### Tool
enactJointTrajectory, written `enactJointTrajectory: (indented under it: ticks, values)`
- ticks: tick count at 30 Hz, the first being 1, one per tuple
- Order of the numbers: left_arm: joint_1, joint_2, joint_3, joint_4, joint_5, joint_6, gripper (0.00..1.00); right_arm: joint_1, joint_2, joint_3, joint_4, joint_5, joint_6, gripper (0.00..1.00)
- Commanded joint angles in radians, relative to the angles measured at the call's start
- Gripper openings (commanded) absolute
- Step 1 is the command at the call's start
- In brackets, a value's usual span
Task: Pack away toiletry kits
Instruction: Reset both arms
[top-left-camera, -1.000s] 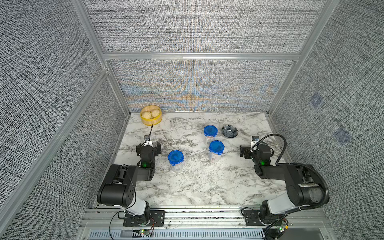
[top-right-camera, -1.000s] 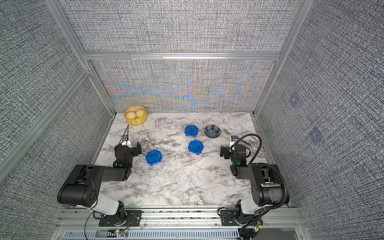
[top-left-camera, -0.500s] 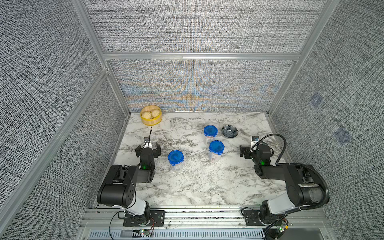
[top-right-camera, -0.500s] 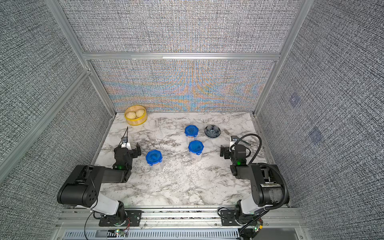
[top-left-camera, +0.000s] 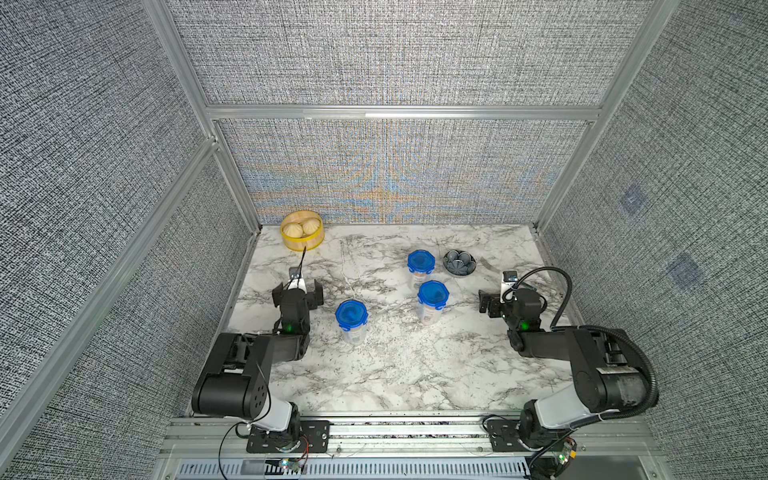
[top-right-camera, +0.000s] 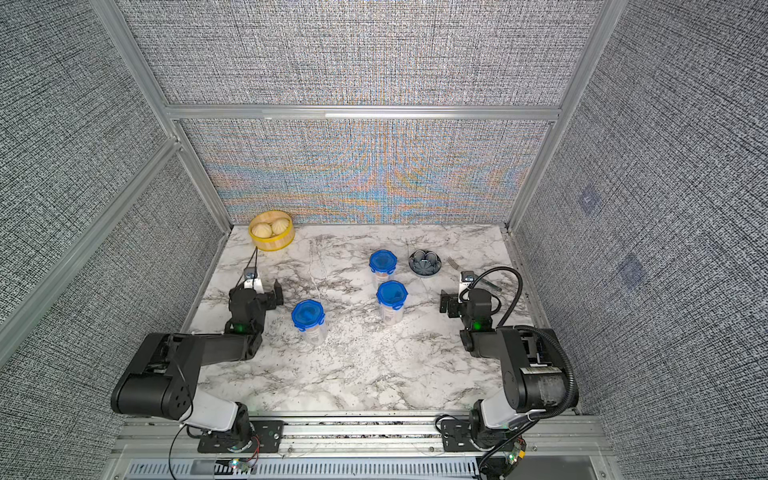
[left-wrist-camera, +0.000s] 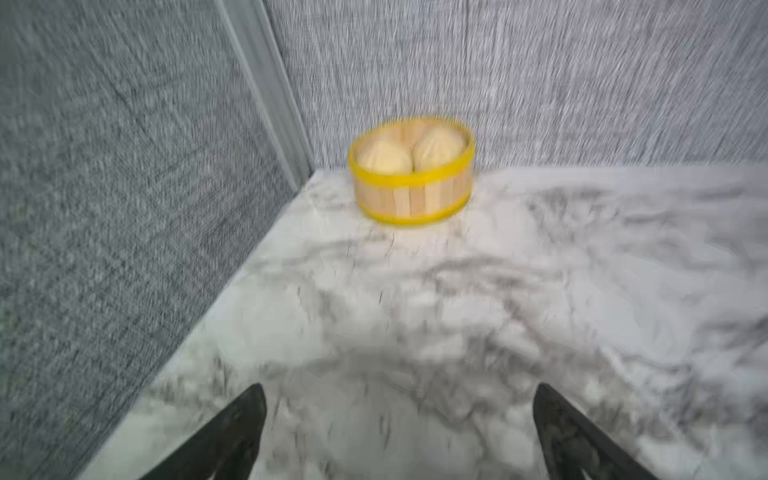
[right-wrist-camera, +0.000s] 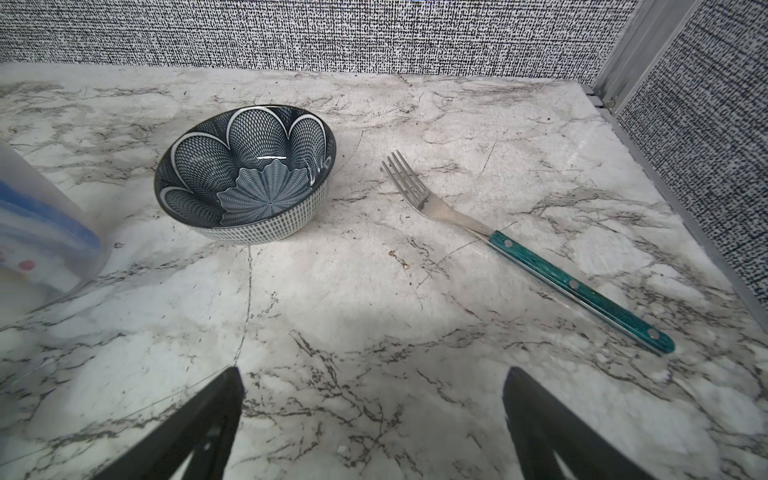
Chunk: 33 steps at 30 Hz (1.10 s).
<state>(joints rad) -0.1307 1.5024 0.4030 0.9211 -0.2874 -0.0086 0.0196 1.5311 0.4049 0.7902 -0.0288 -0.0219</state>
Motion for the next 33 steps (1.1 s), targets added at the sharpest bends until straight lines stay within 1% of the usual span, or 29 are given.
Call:
enactJointTrajectory:
  ticks: [1, 2, 3, 4, 7, 13, 14, 16, 17, 18, 19, 20, 21, 22, 23, 25, 26, 28, 29, 30, 32, 33]
  values:
    - [0.006, 0.051, -0.03, 0.042, 0.024, 0.016, 0.99, 0.003, 0.0, 0.005, 0.02, 0.011, -0.004, 0.99]
    - [0.003, 0.055, -0.038, 0.049, 0.02, 0.02, 0.99, 0.003, 0.0, 0.004, 0.02, 0.012, -0.004, 0.99]
    - [0.003, 0.042, -0.013, -0.03, 0.022, 0.002, 1.0, 0.002, 0.0, 0.004, 0.02, 0.011, -0.004, 0.99]
    - [0.004, 0.037, 0.003, -0.063, 0.018, -0.002, 1.0, 0.003, 0.0, 0.005, 0.02, 0.013, -0.005, 0.99]
    - [0.005, 0.044, -0.019, -0.004, 0.023, 0.005, 0.99, 0.001, 0.0, 0.006, 0.019, 0.012, -0.006, 0.99]
    - [0.005, 0.043, -0.028, 0.013, 0.018, 0.007, 0.99, 0.004, 0.0, 0.005, 0.018, 0.016, -0.006, 0.99]
    - [0.004, 0.04, -0.042, 0.044, 0.01, 0.005, 0.99, 0.005, 0.0, 0.005, 0.019, 0.018, -0.007, 0.99]
    - [0.003, 0.032, -0.129, 0.192, 0.048, 0.019, 0.99, 0.007, 0.0, 0.005, 0.018, 0.021, -0.007, 0.99]
    - [0.003, 0.047, -0.145, 0.241, 0.018, 0.01, 0.99, 0.009, 0.0, 0.006, 0.02, 0.025, -0.009, 0.99]
    - [0.005, 0.071, -0.12, 0.23, -0.039, 0.002, 0.99, 0.011, 0.0, 0.005, 0.018, 0.026, -0.009, 0.99]
    - [0.007, 0.06, -0.078, 0.118, -0.052, -0.013, 0.99, 0.01, 0.0, 0.005, 0.019, 0.027, -0.009, 0.99]
    - [0.008, 0.031, -0.004, -0.071, -0.071, -0.036, 0.99, 0.01, -0.001, 0.005, 0.02, 0.027, -0.009, 0.99]
    - [0.01, -0.001, 0.004, -0.123, -0.063, -0.045, 0.99, 0.01, 0.0, 0.005, 0.019, 0.027, -0.009, 0.99]
    - [0.018, -0.005, -0.013, -0.086, -0.056, -0.054, 0.99, 0.01, 0.0, 0.005, 0.02, 0.027, -0.009, 0.99]
    - [0.012, -0.003, -0.054, 0.009, -0.044, -0.036, 0.99, 0.01, -0.002, 0.005, 0.019, 0.027, -0.009, 0.99]
    - [0.009, -0.013, -0.212, 0.284, 0.088, 0.037, 1.0, 0.011, -0.002, 0.005, 0.02, 0.027, -0.009, 0.99]
    - [0.009, 0.0, -0.249, 0.36, 0.112, 0.044, 0.99, 0.012, 0.0, 0.006, 0.018, 0.029, -0.01, 0.99]
    - [0.009, 0.076, -0.202, 0.383, 0.074, 0.032, 0.99, 0.012, 0.0, 0.006, 0.02, 0.029, -0.011, 0.99]
    - [0.009, 0.094, -0.162, 0.341, 0.035, 0.033, 0.99, 0.012, 0.0, 0.005, 0.02, 0.029, -0.011, 0.99]
    - [0.009, 0.054, -0.127, 0.207, 0.025, 0.017, 0.99, 0.011, 0.0, 0.005, 0.02, 0.029, -0.01, 0.99]
    - [0.01, -0.01, 0.023, -0.192, 0.024, 0.001, 0.99, 0.013, 0.0, 0.006, 0.018, 0.032, -0.013, 0.99]
    - [0.016, -0.011, 0.044, -0.208, 0.045, -0.001, 1.0, 0.014, 0.0, 0.005, 0.02, 0.031, -0.012, 0.99]
